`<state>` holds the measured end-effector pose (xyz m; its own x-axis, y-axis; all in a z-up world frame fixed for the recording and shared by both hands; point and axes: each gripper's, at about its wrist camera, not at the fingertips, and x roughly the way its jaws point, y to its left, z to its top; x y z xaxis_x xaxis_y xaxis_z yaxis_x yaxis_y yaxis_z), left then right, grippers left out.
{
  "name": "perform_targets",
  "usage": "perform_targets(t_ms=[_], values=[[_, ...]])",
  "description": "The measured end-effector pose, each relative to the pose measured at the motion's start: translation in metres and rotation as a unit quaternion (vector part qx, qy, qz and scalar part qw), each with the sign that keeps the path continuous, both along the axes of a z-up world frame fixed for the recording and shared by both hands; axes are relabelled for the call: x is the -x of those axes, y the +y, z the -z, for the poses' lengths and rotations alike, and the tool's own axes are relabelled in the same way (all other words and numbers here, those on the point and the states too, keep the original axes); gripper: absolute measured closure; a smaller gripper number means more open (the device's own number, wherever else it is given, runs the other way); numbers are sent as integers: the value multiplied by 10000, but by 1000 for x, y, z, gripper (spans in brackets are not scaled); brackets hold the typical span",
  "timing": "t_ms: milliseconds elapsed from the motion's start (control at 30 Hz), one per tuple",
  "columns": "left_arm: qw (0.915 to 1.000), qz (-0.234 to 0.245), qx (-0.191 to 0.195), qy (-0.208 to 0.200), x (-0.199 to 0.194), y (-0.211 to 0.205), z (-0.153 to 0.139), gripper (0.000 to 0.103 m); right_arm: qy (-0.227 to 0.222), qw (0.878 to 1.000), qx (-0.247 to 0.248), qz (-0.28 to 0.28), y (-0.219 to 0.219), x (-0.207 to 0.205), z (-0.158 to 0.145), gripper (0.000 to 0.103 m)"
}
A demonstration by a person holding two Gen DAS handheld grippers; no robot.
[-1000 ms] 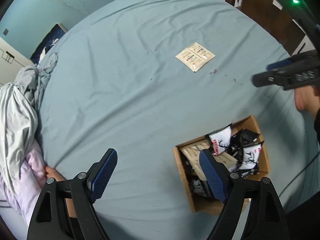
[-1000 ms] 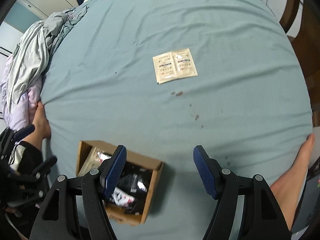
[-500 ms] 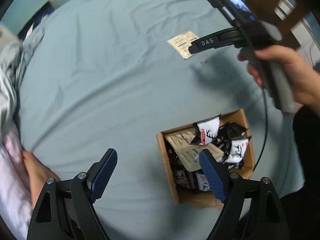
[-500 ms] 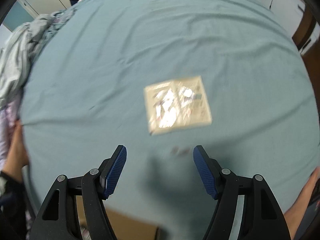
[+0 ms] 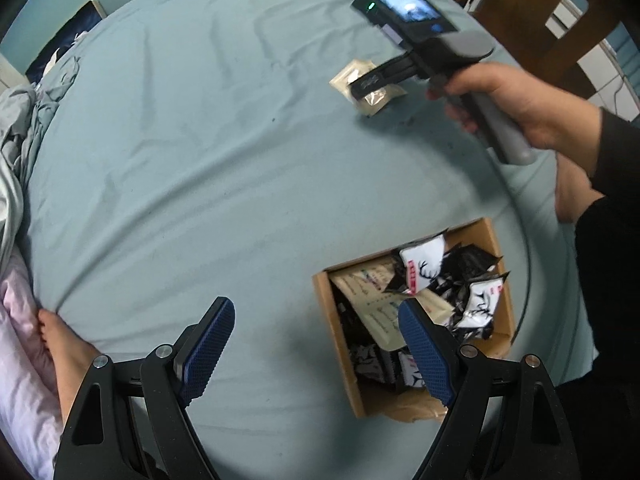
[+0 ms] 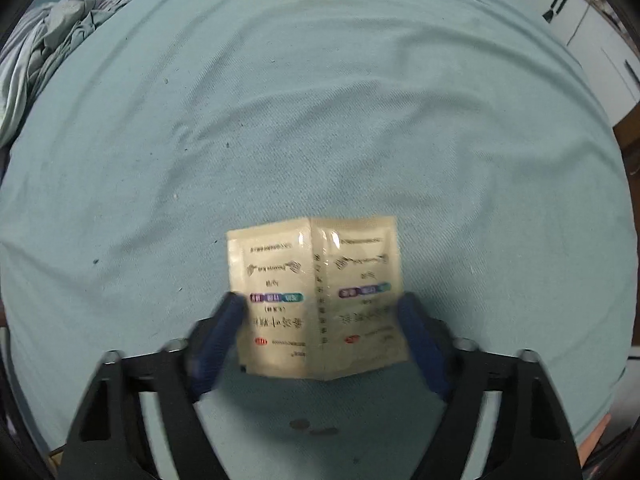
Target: Organize snacks
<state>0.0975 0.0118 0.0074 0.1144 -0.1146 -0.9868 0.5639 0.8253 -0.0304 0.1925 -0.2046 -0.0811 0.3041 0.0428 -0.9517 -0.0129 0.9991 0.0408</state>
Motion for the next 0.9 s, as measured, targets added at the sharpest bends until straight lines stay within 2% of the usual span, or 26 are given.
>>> perform_targets(t_ms=[33, 67, 100, 200, 300, 433, 633, 733, 900], values=[[10000, -5, -27, 10, 0, 0, 2, 18, -2, 10000, -76, 25, -1, 4, -3, 67], [10000, -9, -47, 13, 0, 1, 3, 18, 6, 9999, -164, 38, -2, 8, -6, 94], [10000, -12, -67, 8, 0, 1, 4, 18, 62, 9997, -245, 63, -3, 12, -7, 97], [9998, -10, -187, -55, -2, -1, 9, 18, 104, 9997, -186, 147, -10, 29, -15, 97], [9997, 20, -234, -106, -2, -6, 10, 18, 139, 9997, -190, -9, -10, 56, -29, 97], [9987, 85, -263, -424, 0, -9, 4, 18, 298, 9978, -587, 21, -18, 97, -60, 97], [9985, 33, 39, -552, 2, -10, -13, 18, 412, 9922, -1160, -174, -7, 158, -109, 97], [9968, 114, -77, -784, 8, -13, -18, 18, 576, 9906, -1181, -367, -1, 175, -115, 97], [9955, 263, -241, -876, 16, -11, -14, 18, 792, 9859, -1353, -584, 17, 196, -122, 97]])
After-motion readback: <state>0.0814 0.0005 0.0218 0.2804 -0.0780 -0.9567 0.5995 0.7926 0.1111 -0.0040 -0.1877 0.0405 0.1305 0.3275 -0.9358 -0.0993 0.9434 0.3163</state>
